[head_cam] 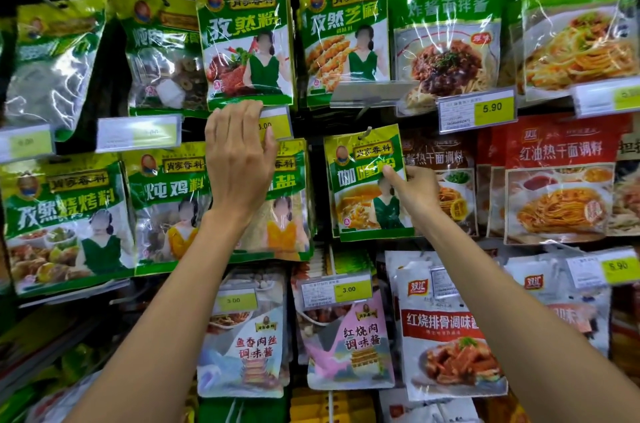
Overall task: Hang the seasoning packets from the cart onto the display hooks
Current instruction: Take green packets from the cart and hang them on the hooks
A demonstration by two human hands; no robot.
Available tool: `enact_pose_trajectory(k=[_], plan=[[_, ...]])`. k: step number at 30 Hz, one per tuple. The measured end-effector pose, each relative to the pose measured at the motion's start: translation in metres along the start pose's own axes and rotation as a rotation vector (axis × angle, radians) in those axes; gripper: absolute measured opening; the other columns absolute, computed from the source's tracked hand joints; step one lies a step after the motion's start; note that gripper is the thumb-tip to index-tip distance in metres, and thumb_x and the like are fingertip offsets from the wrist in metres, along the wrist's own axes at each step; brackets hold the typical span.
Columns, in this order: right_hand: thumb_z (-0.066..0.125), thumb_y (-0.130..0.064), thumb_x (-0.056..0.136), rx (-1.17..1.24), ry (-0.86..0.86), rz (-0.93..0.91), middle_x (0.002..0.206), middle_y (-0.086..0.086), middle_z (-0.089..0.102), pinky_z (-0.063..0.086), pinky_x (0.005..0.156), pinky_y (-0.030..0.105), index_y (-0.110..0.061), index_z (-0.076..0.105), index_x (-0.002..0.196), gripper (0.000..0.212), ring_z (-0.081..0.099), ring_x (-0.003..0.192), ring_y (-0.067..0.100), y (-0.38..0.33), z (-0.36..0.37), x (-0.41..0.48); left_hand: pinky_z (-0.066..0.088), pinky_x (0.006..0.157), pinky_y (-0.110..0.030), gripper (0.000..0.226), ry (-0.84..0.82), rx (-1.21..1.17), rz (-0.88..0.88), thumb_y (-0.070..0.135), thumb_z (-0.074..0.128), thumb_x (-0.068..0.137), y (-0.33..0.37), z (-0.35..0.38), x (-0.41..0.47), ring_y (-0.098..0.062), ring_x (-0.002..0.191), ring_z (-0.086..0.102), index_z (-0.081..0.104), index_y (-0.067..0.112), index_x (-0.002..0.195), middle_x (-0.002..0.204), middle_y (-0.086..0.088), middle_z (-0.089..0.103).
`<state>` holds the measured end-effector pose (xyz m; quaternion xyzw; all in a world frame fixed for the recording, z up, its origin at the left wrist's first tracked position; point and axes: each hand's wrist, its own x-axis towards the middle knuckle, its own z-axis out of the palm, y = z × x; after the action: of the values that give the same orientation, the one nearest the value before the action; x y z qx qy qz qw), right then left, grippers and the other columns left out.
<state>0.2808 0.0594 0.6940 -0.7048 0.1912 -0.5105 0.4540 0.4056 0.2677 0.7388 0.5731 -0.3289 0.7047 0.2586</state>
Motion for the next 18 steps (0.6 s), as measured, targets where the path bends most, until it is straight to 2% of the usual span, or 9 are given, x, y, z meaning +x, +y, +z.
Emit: enact_pose_trajectory(k=[2, 5, 8, 10, 11, 13, 15, 17, 18], plan=[[0.064, -0.025, 0.092, -0.050, 0.080, -0.046, 0.086, 0.011, 0.063, 0.043, 0.071, 0.033, 0.004, 0.068, 0.099, 0.030, 0.055, 0.080, 0.019, 0.002, -0.004, -0.005, 0.037, 0.105, -0.044, 0.034, 0.007, -0.029, 0.002, 0.017, 0.048, 0.096, 0.001, -0.002, -0.002, -0.035, 0.113, 0.054, 0.054, -0.004, 0.122, 0.118, -0.021, 0.060], [0.064, -0.017, 0.092, -0.096, 0.177, -0.100, 0.102, 0.008, 0.067, 0.045, 0.078, 0.022, -0.001, 0.065, 0.112, 0.026, 0.058, 0.090, 0.013, 0.005, -0.016, -0.022, 0.035, 0.108, -0.043, 0.036, 0.023, -0.091, -0.007, 0.013, 0.049, 0.095, 0.010, -0.005, -0.011, -0.034, 0.121, 0.049, 0.052, -0.005, 0.126, 0.128, -0.022, 0.055], [0.058, -0.013, 0.096, -0.167, 0.236, -0.155, 0.105, 0.006, 0.069, 0.049, 0.081, 0.021, -0.005, 0.067, 0.111, 0.020, 0.060, 0.091, 0.012, 0.015, -0.035, -0.045, 0.036, 0.106, -0.043, 0.034, 0.043, -0.138, 0.035, 0.010, 0.047, 0.095, 0.028, -0.008, -0.027, -0.033, 0.122, 0.046, 0.052, -0.005, 0.125, 0.129, -0.023, 0.055], [0.055, -0.013, 0.097, -0.173, 0.242, -0.169, 0.102, 0.005, 0.069, 0.049, 0.075, 0.014, -0.007, 0.068, 0.106, 0.017, 0.061, 0.089, 0.011, 0.023, -0.052, -0.064, 0.039, 0.103, -0.044, 0.032, 0.014, -0.234, 0.042, 0.008, 0.045, 0.096, 0.050, -0.012, -0.041, -0.031, 0.119, 0.047, 0.054, -0.006, 0.123, 0.126, -0.023, 0.057], [0.055, -0.014, 0.098, -0.175, 0.234, -0.169, 0.099, 0.005, 0.069, 0.050, 0.074, 0.016, -0.007, 0.069, 0.106, 0.017, 0.061, 0.087, 0.011, 0.028, -0.062, -0.075, 0.040, 0.102, -0.044, 0.031, -0.007, -0.303, 0.022, 0.007, 0.045, 0.096, 0.065, -0.014, -0.049, -0.031, 0.117, 0.049, 0.056, -0.006, 0.121, 0.123, -0.023, 0.059], [0.053, -0.017, 0.099, -0.180, 0.222, -0.141, 0.093, 0.004, 0.068, 0.053, 0.080, 0.029, -0.008, 0.069, 0.104, 0.019, 0.063, 0.088, 0.014, 0.039, -0.082, -0.097, 0.043, 0.097, -0.042, 0.028, -0.075, -0.446, -0.043, 0.006, 0.046, 0.095, 0.100, -0.021, -0.067, -0.033, 0.109, 0.054, 0.058, -0.006, 0.117, 0.115, -0.022, 0.062], [0.052, -0.019, 0.100, -0.179, 0.230, -0.083, 0.091, 0.003, 0.068, 0.054, 0.082, 0.035, -0.010, 0.068, 0.100, 0.018, 0.065, 0.089, 0.018, 0.052, -0.108, -0.124, 0.044, 0.091, -0.039, 0.026, -0.196, -0.609, -0.126, 0.009, 0.044, 0.096, 0.143, -0.030, -0.089, -0.031, 0.102, 0.056, 0.060, -0.004, 0.113, 0.107, -0.020, 0.063], [0.050, -0.021, 0.100, -0.220, 0.244, -0.016, 0.089, 0.003, 0.068, 0.055, 0.076, 0.034, -0.011, 0.068, 0.099, 0.021, 0.066, 0.086, 0.018, 0.070, -0.136, -0.156, 0.043, 0.087, -0.033, 0.028, -0.346, -0.802, -0.247, 0.015, 0.040, 0.098, 0.191, -0.043, -0.114, -0.024, 0.096, 0.054, 0.060, -0.001, 0.110, 0.103, -0.017, 0.062], [0.049, -0.022, 0.101, -0.247, 0.250, 0.026, 0.090, 0.003, 0.068, 0.055, 0.073, 0.029, -0.009, 0.069, 0.100, 0.023, 0.066, 0.085, 0.017, 0.081, -0.152, -0.174, 0.042, 0.087, -0.028, 0.029, -0.423, -0.894, -0.297, 0.018, 0.039, 0.099, 0.215, -0.050, -0.129, -0.022, 0.094, 0.053, 0.060, 0.001, 0.110, 0.101, -0.015, 0.062]])
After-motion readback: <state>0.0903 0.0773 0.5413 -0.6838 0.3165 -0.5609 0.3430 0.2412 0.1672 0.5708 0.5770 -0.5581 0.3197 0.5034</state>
